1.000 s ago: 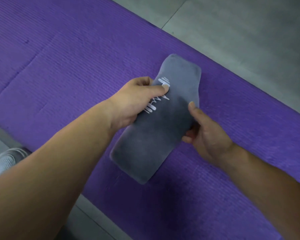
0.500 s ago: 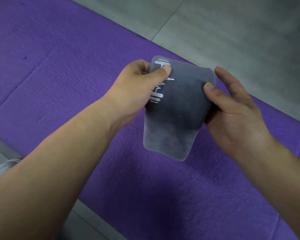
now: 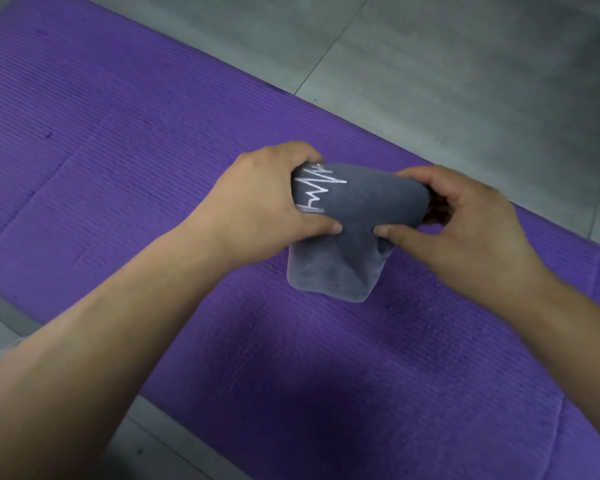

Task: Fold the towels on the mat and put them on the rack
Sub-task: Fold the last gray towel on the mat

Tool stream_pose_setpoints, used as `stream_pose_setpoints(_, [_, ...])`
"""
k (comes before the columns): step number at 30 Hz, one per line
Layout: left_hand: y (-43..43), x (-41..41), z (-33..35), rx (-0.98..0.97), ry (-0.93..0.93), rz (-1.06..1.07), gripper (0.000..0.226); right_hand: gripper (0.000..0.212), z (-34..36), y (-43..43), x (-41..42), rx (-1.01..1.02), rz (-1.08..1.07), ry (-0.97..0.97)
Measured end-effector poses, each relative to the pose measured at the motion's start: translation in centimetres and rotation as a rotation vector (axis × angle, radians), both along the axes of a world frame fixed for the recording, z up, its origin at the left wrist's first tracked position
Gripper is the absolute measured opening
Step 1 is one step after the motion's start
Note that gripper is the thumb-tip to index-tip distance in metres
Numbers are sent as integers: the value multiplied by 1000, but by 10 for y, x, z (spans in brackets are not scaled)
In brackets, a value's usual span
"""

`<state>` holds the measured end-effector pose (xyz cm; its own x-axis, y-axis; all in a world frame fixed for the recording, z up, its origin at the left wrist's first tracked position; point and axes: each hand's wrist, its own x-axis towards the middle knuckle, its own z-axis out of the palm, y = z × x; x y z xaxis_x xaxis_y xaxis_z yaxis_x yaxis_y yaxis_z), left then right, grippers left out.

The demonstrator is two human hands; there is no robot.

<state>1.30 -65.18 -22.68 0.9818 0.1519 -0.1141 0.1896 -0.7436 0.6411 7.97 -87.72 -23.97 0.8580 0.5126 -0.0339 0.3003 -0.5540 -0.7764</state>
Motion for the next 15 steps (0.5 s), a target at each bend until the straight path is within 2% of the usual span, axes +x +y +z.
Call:
stream_pose_setpoints(2, [3, -2, 2, -43, -43, -12, 43, 42, 6, -3, -1, 10, 14, -3])
stream_pose_setpoints(4, [4, -5, 4, -170, -57, -42, 42, 36, 16, -8, -1, 38, 42, 47])
stream_pose_setpoints(7, [0, -7, 14, -454, 14, -73, 40, 24, 32, -17, 0, 152, 113, 239])
stream_pose_setpoints(10, [-10, -3, 17, -557, 62, -58, 35, 25, 35, -22, 1, 282, 91, 401])
stream_pose_setpoints(12, [-18, 5, 7, -612, 127, 10, 35, 27, 23, -23, 4, 307, 18, 496])
stream_pose_setpoints(15, [-30, 24, -32, -669, 263, 209, 50, 9, -21, -18, 12, 347, -298, 719])
